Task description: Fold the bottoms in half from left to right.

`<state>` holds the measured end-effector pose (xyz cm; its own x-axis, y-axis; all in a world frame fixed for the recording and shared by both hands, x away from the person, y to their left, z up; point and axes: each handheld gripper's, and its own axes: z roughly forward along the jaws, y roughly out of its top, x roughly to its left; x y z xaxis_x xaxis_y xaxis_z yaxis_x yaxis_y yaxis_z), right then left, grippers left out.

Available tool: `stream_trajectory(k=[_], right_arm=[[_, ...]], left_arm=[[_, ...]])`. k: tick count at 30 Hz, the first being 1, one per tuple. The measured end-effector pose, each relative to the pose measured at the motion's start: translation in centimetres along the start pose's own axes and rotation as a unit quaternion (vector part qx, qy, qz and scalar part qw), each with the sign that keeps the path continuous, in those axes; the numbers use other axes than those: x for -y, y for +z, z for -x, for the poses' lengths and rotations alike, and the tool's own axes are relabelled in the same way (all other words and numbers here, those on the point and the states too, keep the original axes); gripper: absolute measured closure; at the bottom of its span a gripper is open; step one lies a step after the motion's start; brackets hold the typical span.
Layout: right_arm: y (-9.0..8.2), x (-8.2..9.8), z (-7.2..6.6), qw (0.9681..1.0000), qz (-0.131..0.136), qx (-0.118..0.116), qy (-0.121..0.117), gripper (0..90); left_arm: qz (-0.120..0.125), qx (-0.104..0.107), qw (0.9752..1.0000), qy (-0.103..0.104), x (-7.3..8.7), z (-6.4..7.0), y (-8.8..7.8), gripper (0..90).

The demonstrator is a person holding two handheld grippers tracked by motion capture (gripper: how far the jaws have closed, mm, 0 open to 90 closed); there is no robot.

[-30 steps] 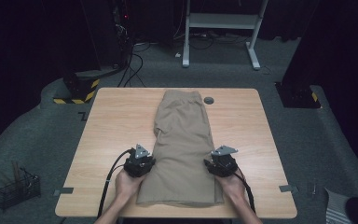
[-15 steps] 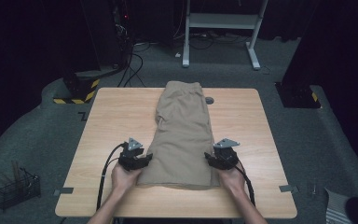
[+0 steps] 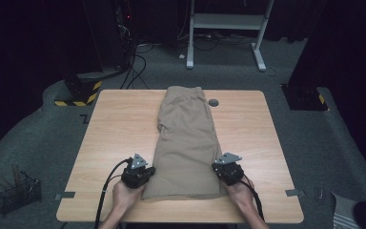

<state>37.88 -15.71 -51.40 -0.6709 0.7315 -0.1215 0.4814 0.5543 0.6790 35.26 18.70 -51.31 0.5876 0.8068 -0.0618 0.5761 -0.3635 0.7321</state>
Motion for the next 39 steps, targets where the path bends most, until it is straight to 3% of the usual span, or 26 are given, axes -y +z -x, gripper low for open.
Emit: stream_trajectory(k=[1,3,6,9,11,13,16,19,20,21,24,27,30,32,35,39], right_arm=[[0.0,-0.1,-0.1,0.9998,0.003,0.019,-0.006,71.5],[-0.1,-0.6,0.2,0.9995,0.017,0.025,0.002,63.7],[0.5,-1.6,0.7,0.9990,0.026,0.028,0.021,61.3],[1.6,-2.3,1.6,0.9984,0.017,0.026,0.048,66.4],[2.4,-2.3,2.1,0.9981,0.003,0.020,0.058,79.4],[2.5,-2.1,2.3,0.9987,0.001,0.024,0.044,87.8],[1.7,-1.4,1.9,0.9996,-0.002,0.019,0.023,89.4],[0.5,-0.6,1.0,0.9999,-0.010,-0.001,0.003,89.5],[0.1,-0.4,0.7,0.9999,-0.009,-0.010,0.002,88.8],[-0.2,-0.3,0.4,0.9999,0.000,-0.011,0.000,84.0],[-0.1,-0.9,0.8,0.9996,0.023,0.015,0.011,71.0],[1.3,-2.7,2.2,0.9977,0.039,0.030,0.047,62.2],[3.2,-4.5,4.0,0.9938,0.045,0.028,0.097,59.5],[4.4,-5.3,4.7,0.9922,0.042,0.029,0.114,64.0],[5.9,-5.9,5.1,0.9933,0.017,0.029,0.111,81.0],[5.8,-5.3,4.9,0.9962,0.001,0.019,0.085,88.6]], left_arm=[[0.006,0.001,1.0000,-0.007,-0.3,-0.2,0.0,69.8],[0.021,-0.004,0.9996,-0.021,-1.5,-0.9,0.3,56.7],[0.023,-0.014,0.9989,-0.039,-3.0,-1.9,2.0,54.0],[0.015,-0.013,0.9985,-0.050,-3.9,-2.7,3.8,63.1],[0.003,-0.009,0.9990,-0.044,-4.0,-2.8,4.6,76.4],[0.000,-0.003,0.9992,-0.040,-3.6,-2.8,4.6,88.7],[-0.011,0.013,0.9995,-0.027,-2.8,-2.3,3.5,90.0],[-0.019,0.015,0.9997,-0.009,-1.9,-1.5,2.2,90.0],[-0.010,0.008,0.9999,-0.006,-1.7,-1.4,1.8,87.6],[-0.005,0.003,1.0000,-0.008,-1.8,-1.5,1.6,77.3],[0.019,-0.015,0.9991,-0.033,-3.3,-2.7,1.9,56.3],[0.043,-0.017,0.9972,-0.059,-5.2,-3.6,3.0,51.8],[0.044,-0.018,0.9957,-0.080,-6.8,-4.5,4.9,56.9],[0.030,-0.016,0.9954,-0.090,-7.3,-5.0,6.2,71.0],[0.001,-0.013,0.9968,-0.079,-7.2,-5.1,7.6,88.4],[-0.012,-0.005,0.9987,-0.049,-6.4,-4.3,6.7,90.0]])
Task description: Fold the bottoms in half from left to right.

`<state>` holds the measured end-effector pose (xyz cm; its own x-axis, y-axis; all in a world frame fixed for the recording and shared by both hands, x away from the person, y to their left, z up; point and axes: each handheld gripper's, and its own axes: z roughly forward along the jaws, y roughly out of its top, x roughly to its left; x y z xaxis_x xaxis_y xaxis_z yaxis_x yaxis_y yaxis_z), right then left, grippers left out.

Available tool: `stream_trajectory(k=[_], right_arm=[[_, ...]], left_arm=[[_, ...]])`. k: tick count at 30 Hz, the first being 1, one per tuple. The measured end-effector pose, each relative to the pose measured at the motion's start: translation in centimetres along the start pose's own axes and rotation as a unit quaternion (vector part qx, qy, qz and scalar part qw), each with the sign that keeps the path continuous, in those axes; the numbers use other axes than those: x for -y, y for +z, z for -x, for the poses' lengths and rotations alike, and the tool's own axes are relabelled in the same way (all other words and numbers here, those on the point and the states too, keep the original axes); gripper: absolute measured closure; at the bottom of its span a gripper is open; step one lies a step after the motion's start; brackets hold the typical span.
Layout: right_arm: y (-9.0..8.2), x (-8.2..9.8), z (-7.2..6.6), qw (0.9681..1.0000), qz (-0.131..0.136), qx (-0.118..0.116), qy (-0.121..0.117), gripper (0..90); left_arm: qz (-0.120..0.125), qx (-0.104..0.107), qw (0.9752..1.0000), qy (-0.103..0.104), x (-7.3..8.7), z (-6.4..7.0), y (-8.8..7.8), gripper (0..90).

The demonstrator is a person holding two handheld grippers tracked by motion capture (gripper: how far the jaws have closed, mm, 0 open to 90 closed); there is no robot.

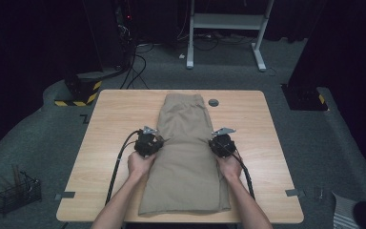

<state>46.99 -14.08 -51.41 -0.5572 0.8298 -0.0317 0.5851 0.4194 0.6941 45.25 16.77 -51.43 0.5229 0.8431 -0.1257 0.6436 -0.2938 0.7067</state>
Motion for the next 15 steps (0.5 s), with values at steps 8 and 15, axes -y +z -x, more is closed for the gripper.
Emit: stream_trajectory(k=[8,15], right_arm=[[-4.9,3.8,-2.6,0.9976,0.000,-0.027,-0.064,72.1],[-3.2,0.9,-0.8,0.9994,0.034,0.003,-0.002,56.2]], left_arm=[[-0.007,-0.002,0.9949,0.100,2.9,3.1,-4.4,71.8],[0.042,-0.023,0.9985,0.024,-0.5,0.7,-2.7,49.8]])
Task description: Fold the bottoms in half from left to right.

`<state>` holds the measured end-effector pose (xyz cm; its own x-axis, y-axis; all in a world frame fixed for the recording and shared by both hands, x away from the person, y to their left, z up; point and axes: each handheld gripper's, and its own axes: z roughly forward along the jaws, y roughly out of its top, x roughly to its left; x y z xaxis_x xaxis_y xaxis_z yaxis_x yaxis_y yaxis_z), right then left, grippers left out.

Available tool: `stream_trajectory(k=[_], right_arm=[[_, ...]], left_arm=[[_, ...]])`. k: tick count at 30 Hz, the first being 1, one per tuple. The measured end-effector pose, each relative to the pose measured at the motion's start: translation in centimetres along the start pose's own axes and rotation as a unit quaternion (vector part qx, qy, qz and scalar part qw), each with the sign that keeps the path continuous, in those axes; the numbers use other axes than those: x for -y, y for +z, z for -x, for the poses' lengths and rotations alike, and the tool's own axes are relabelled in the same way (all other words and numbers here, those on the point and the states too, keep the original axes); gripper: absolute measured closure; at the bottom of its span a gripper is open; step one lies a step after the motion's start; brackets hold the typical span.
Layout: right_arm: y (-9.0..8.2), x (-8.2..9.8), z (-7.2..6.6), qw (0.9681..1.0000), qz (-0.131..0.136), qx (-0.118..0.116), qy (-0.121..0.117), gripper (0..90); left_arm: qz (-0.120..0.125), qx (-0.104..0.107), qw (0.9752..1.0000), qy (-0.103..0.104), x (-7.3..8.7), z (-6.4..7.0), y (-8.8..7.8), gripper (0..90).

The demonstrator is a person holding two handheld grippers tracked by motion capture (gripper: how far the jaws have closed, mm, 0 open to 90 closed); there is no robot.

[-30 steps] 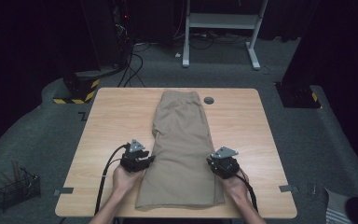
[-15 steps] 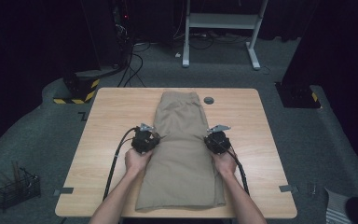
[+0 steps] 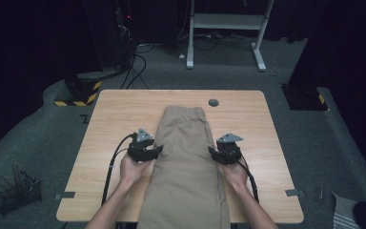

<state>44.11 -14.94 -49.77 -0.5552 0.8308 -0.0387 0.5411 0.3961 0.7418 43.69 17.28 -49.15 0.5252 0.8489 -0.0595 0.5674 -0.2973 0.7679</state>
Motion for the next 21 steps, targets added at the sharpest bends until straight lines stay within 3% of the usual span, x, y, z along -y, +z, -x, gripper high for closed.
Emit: stream_trajectory(k=[2,4,5,7,11,12,14,16,19,21], right_arm=[[1.8,-0.5,0.0,0.9999,-0.016,0.000,0.002,61.9],[3.1,-0.6,-0.1,0.9995,-0.031,0.002,-0.005,76.6],[3.2,-0.5,0.0,0.9996,-0.026,0.001,-0.008,88.2],[3.1,-0.4,0.3,0.9993,-0.031,0.006,-0.020,90.0],[2.1,0.0,0.5,0.9984,-0.043,-0.012,-0.035,89.9],[1.9,-0.1,0.4,0.9982,-0.045,-0.015,-0.036,87.9],[1.6,-0.4,0.5,0.9989,-0.028,-0.002,-0.036,70.6],[2.0,-1.0,1.1,0.9998,-0.015,0.004,-0.011,61.8],[3.7,-2.4,1.9,0.9998,-0.012,0.005,0.017,66.5],[5.1,-2.8,1.9,0.9995,-0.028,0.003,0.015,82.4]], left_arm=[[-0.021,-0.007,0.9996,-0.015,0.0,-0.4,1.7,55.5],[-0.045,-0.011,0.9988,-0.016,0.4,-0.6,3.0,70.6],[-0.043,-0.009,0.9989,-0.014,0.6,-0.6,3.1,80.4],[-0.049,-0.004,0.9988,-0.005,0.7,-0.7,2.8,88.9],[-0.048,-0.004,0.9987,0.018,0.5,-0.2,1.9,88.2],[-0.042,-0.013,0.9987,0.024,0.4,-0.1,1.8,82.7],[-0.026,-0.012,0.9994,0.017,0.0,-0.4,1.8,63.9],[-0.017,-0.014,0.9998,0.002,-0.6,-0.9,2.3,56.3],[-0.025,0.004,0.9992,-0.031,-1.5,-1.8,3.6,67.0],[-0.037,0.002,0.9991,-0.023,-1.5,-1.7,4.3,79.7]])
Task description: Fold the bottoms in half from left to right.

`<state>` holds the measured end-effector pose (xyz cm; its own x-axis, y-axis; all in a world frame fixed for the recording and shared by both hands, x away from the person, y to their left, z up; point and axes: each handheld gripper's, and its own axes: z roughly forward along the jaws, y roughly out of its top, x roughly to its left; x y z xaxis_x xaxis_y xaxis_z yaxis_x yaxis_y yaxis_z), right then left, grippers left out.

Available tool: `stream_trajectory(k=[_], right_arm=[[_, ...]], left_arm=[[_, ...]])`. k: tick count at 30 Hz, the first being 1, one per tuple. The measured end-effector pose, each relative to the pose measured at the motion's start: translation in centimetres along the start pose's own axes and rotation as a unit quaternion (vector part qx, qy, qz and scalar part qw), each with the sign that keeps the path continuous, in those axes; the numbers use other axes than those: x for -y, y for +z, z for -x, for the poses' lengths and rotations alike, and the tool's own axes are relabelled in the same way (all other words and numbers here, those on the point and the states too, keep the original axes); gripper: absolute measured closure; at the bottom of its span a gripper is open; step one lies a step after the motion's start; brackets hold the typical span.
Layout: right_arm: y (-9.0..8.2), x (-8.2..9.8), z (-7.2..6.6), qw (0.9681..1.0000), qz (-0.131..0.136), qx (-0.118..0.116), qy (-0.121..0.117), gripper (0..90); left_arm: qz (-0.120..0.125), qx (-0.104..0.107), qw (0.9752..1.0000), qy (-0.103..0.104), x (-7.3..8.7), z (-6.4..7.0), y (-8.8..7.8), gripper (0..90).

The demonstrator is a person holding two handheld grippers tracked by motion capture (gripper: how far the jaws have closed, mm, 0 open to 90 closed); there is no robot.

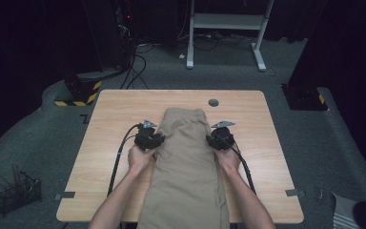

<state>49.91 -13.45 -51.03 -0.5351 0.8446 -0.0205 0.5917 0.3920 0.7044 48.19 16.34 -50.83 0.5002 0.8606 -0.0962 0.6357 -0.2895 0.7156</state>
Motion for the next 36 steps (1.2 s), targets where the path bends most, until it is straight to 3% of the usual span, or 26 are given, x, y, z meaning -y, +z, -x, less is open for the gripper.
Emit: stream_trajectory(k=[2,5,7,8,10,12,15,17,21,23,25,28,29,33,36], right_arm=[[0.5,0.2,0.1,0.9999,-0.007,0.007,-0.011,89.6],[0.1,0.4,1.1,1.0000,-0.001,-0.003,-0.005,89.9],[0.2,0.5,1.2,1.0000,-0.002,0.004,-0.005,89.2],[0.3,0.5,1.3,0.9999,-0.002,0.013,-0.003,86.7],[-0.3,0.7,1.5,0.9996,0.002,0.025,0.014,66.1],[-1.6,1.1,1.5,0.9996,0.015,0.014,0.020,58.6],[-4.3,2.4,0.3,0.9994,0.033,-0.014,0.001,56.8],[-5.7,3.7,-1.4,0.9987,0.028,-0.033,-0.026,55.4],[-6.5,5.7,-3.4,0.9977,0.013,-0.049,-0.044,51.3],[-6.1,6.2,-3.9,0.9977,0.000,-0.043,-0.053,53.3],[-5.5,6.3,-3.9,0.9980,-0.001,-0.038,-0.049,58.5],[-4.6,5.3,-3.5,0.9986,-0.002,-0.020,-0.049,61.8],[-4.3,4.9,-3.4,0.9987,-0.002,-0.018,-0.047,61.7],[-2.0,2.9,-2.0,0.9992,0.003,-0.003,-0.039,58.9],[-0.7,1.4,-0.6,0.9997,-0.003,0.006,-0.022,51.8]], left_arm=[[-0.007,-0.003,0.9999,0.014,0.2,-0.1,0.3,89.2],[-0.002,0.020,0.9997,-0.011,0.0,-0.8,0.8,89.8],[-0.004,0.009,0.9999,-0.012,-0.3,-0.6,1.3,88.7],[-0.009,-0.004,0.9999,-0.006,-0.5,-0.4,1.4,81.6],[-0.005,-0.004,1.0000,0.006,-0.4,0.0,0.7,59.5],[0.006,0.003,0.9997,0.024,0.2,0.6,-1.0,48.4],[0.010,0.017,0.9988,0.045,1.7,1.9,-3.4,43.6],[0.007,0.040,0.9981,0.045,3.2,2.8,-4.5,41.6],[-0.005,0.054,0.9973,0.050,5.5,4.3,-4.8,40.4],[-0.006,0.043,0.9976,0.055,5.8,4.6,-4.1,41.1],[0.001,0.040,0.9982,0.045,5.5,4.3,-3.5,41.2],[-0.001,0.015,0.9984,0.055,4.2,3.7,-2.1,40.6],[-0.001,0.010,0.9987,0.049,3.4,3.2,-1.5,40.0],[0.003,-0.014,0.9997,0.020,0.8,1.2,1.1,37.0],[-0.013,-0.023,0.9996,0.000,-0.5,0.2,1.6,32.3]])
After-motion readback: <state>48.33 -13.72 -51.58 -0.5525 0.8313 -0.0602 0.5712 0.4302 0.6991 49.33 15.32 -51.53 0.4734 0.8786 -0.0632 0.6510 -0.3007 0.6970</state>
